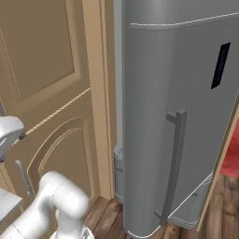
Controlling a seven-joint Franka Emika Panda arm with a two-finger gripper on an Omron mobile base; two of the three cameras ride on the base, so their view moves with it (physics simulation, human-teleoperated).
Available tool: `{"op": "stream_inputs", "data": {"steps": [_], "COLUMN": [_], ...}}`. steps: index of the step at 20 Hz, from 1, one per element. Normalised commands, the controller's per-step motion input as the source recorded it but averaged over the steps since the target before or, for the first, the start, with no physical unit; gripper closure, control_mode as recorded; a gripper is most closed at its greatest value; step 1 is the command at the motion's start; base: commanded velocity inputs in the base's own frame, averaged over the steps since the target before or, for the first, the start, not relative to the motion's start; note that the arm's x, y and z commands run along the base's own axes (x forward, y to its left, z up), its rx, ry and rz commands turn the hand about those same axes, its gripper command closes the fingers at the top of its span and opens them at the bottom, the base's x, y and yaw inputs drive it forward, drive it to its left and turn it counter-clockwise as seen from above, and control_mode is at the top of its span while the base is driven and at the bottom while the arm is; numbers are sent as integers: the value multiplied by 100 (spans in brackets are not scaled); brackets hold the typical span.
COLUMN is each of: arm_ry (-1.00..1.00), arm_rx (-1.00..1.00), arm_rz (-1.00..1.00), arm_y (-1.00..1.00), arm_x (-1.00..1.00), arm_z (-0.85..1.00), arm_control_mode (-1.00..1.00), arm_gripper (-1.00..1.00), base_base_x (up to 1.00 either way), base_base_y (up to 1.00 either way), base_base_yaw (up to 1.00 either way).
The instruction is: Take the cupcake and cake from the fridge and place them on the empty tray on the dining counter.
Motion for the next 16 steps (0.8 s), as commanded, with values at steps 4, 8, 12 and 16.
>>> {"op": "stream_inputs", "data": {"steps": [4,8,12,16], "arm_ry": [28,1,2,16], "arm_rx": [-8,0,0,-1], "arm_rz": [0,2,2,1], "arm_y": [11,-48,-42,-7], "arm_x": [86,41,47,70], "arm_z": [0,-6,-4,-4], "arm_control_mode": [-100,-100,-100,-100], "arm_gripper": [-100,-100,-100,-100], "base_base_x": [0,0,0,0], "base_base_y": [0,0,0,0], "base_base_yaw": [0,0,0,0]}}
